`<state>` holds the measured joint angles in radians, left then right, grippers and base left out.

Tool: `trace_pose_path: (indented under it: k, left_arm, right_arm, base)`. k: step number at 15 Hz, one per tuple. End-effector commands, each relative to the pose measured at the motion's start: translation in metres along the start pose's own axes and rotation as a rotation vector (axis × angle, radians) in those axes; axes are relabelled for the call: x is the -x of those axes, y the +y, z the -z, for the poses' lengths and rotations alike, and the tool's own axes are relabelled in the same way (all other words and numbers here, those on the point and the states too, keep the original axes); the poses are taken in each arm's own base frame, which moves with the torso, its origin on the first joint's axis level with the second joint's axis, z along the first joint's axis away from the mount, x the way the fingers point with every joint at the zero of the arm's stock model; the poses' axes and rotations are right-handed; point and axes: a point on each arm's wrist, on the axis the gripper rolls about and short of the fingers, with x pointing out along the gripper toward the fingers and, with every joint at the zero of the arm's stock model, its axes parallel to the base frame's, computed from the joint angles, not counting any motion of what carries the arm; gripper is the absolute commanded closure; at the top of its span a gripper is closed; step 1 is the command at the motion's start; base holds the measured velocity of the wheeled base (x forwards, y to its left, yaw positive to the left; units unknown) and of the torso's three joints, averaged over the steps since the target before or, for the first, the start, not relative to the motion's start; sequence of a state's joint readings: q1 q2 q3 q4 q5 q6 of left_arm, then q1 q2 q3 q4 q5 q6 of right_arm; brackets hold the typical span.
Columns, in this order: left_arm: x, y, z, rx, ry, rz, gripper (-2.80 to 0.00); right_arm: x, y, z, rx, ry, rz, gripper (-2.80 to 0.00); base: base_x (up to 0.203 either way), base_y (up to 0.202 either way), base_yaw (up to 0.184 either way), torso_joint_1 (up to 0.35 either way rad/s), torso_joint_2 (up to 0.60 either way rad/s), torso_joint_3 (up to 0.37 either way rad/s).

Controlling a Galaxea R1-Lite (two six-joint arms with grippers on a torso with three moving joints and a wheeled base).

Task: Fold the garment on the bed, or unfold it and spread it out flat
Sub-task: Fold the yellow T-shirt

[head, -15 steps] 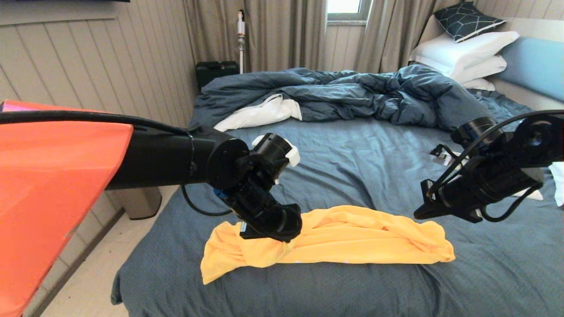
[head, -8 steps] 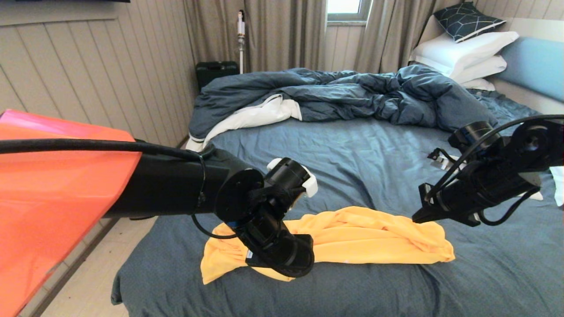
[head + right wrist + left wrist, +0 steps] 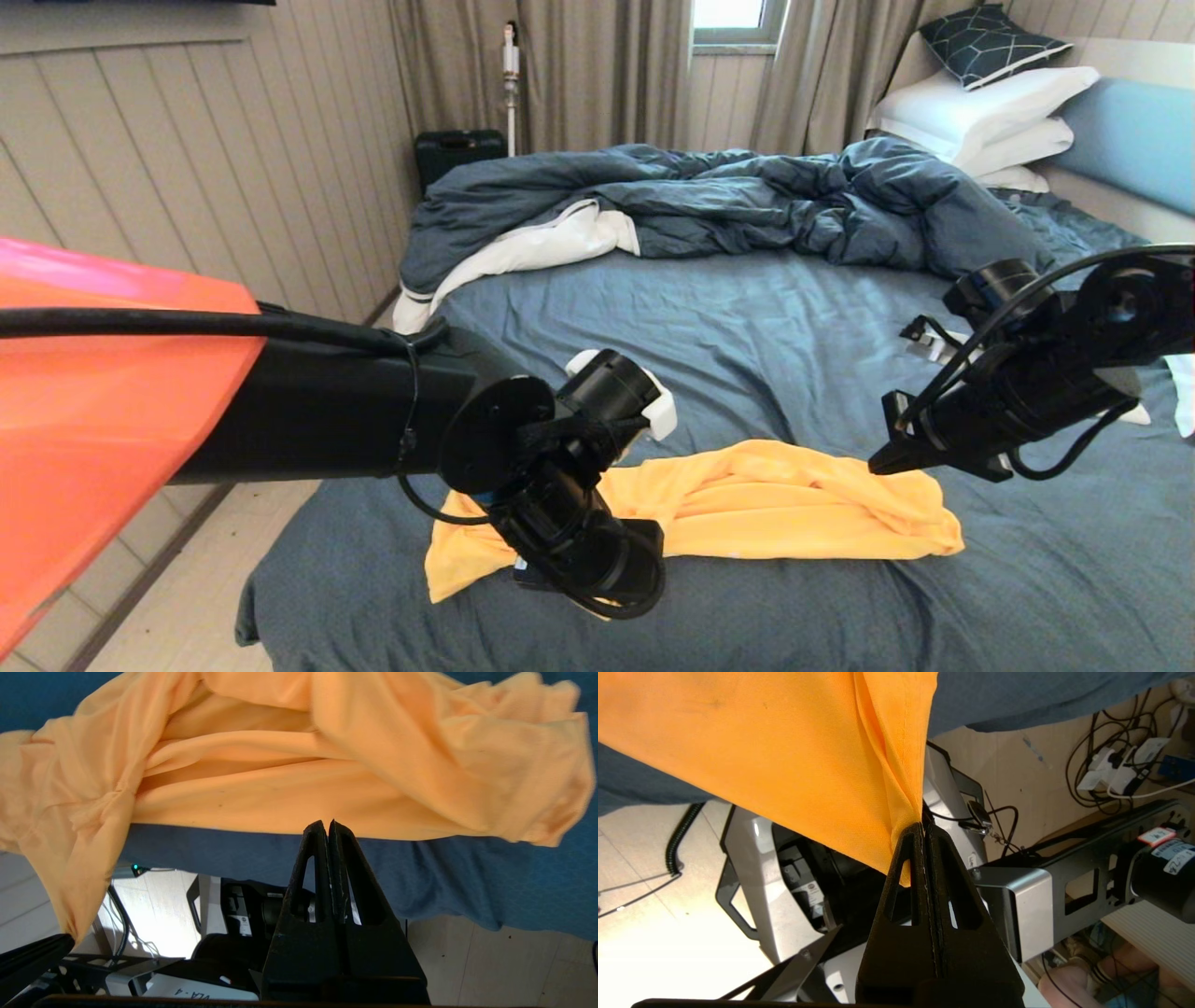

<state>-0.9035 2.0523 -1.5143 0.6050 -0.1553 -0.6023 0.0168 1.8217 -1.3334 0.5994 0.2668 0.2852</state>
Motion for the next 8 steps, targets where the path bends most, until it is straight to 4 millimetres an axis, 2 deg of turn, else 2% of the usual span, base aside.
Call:
trace_pose_path:
  k: [1,8]
  left_arm:
    - [0.0,-0.0021,0.0043,-0.005,0.006,0.002,0.0]
    - [-0.0088,-0.0004,0.0115,-0.021,-0.02,0.013,0.0]
  right_arm:
    - [0.0001,0.0005,0.0006,-0.001,0.004,-0.002,0.0]
    - [-0.0053,0.0031,0.0061,0.013,0.03,-0.003,0.0]
  base:
    - [0.0,0.0,0.0,0.0,0.0,0.0]
    - [0.0,0.0,0.0,0.0,0.0,0.0]
